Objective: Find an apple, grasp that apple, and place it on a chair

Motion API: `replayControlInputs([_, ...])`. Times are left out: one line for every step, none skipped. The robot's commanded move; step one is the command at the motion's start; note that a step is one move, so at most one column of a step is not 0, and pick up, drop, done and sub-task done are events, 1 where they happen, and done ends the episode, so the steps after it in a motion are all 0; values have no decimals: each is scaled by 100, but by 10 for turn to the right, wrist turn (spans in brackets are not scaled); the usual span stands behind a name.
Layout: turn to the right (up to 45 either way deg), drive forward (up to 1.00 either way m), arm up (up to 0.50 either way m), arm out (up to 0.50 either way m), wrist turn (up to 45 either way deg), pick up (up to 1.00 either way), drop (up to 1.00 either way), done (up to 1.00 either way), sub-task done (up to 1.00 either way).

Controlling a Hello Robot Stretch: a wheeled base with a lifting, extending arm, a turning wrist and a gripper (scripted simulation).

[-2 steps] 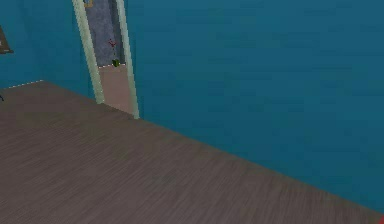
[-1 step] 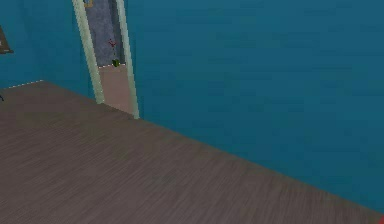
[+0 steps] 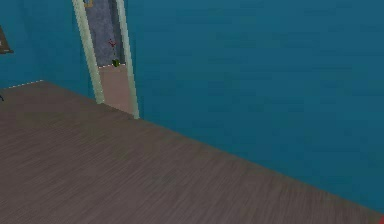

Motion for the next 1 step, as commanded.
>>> replayControlInputs([0, 0, 0, 0, 0, 0, 0, 100, 0])
